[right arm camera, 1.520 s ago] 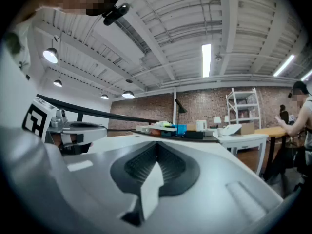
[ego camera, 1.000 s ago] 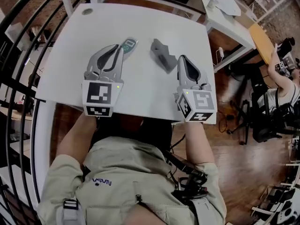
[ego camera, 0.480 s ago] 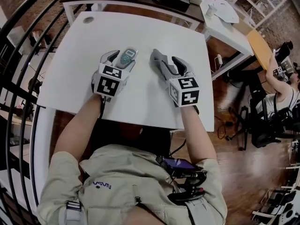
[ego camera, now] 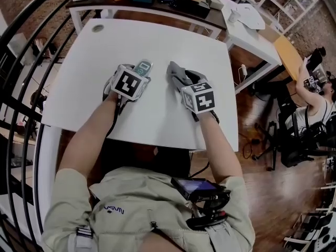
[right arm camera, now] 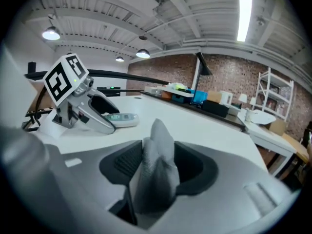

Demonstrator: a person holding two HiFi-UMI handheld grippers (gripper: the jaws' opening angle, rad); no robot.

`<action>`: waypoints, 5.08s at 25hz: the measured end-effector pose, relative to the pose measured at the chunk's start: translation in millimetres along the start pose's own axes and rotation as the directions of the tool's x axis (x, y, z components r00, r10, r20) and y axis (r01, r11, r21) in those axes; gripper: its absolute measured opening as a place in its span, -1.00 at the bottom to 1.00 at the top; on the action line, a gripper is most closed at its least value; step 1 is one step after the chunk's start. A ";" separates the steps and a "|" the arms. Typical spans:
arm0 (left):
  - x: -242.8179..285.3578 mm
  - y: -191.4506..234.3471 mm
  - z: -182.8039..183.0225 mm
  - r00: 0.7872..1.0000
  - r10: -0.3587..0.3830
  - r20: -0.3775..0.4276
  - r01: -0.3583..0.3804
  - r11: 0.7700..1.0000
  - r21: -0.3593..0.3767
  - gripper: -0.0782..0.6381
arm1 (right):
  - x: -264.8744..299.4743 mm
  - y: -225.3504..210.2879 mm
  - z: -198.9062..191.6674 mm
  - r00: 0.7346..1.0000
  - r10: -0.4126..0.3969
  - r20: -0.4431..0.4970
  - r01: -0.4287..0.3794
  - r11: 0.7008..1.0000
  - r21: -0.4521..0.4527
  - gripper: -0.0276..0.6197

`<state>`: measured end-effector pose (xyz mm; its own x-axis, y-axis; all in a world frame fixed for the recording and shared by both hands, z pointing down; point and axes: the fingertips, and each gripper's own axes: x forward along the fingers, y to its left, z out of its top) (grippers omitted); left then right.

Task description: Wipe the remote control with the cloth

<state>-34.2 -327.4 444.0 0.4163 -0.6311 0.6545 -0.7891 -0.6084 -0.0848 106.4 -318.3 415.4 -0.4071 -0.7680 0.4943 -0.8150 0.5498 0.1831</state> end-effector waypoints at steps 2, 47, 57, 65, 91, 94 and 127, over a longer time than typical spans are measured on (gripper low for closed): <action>0.7 -0.6 0.1 1.000 -0.002 -0.005 0.002 1.000 0.006 0.12 | 3.9 -3.0 -4.2 0.999 0.015 -0.030 -0.014 0.999 0.035 -0.31; -166.2 -108.6 66.9 0.751 0.041 0.659 -0.360 0.863 0.356 -0.02 | -141.0 140.8 123.9 0.877 0.274 0.394 -0.135 0.929 -0.346 -0.86; -170.7 -112.7 66.7 0.735 0.024 0.677 -0.379 0.843 0.382 -0.02 | -155.7 156.1 131.1 0.848 0.344 0.403 -0.188 0.906 -0.378 -0.86; -169.3 -128.6 64.4 0.731 0.015 0.682 -0.441 0.774 0.456 -0.02 | -174.1 93.9 161.4 0.846 0.087 0.526 0.096 0.945 -0.311 -0.86; -170.3 -119.1 73.7 0.733 -0.029 0.680 -0.312 0.873 0.374 -0.02 | -162.0 107.8 123.4 0.929 0.097 0.356 0.085 0.883 -0.462 -0.86; -171.4 -117.0 73.3 0.733 -0.028 0.680 -0.313 0.873 0.374 -0.02 | -156.9 127.1 115.1 0.939 0.163 0.302 0.006 0.872 -0.489 -0.86; -190.2 -88.1 76.5 0.583 -0.299 0.756 0.492 0.870 -0.035 -0.02 | -154.6 122.6 107.2 0.859 0.302 0.413 -0.114 0.900 -0.421 -0.86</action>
<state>-9.2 -190.6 269.5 0.8197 -0.5497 -0.1609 -0.4977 -0.8227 0.2748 25.2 -167.3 270.4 -0.7665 -0.6292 0.1289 -0.5133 0.7207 0.4660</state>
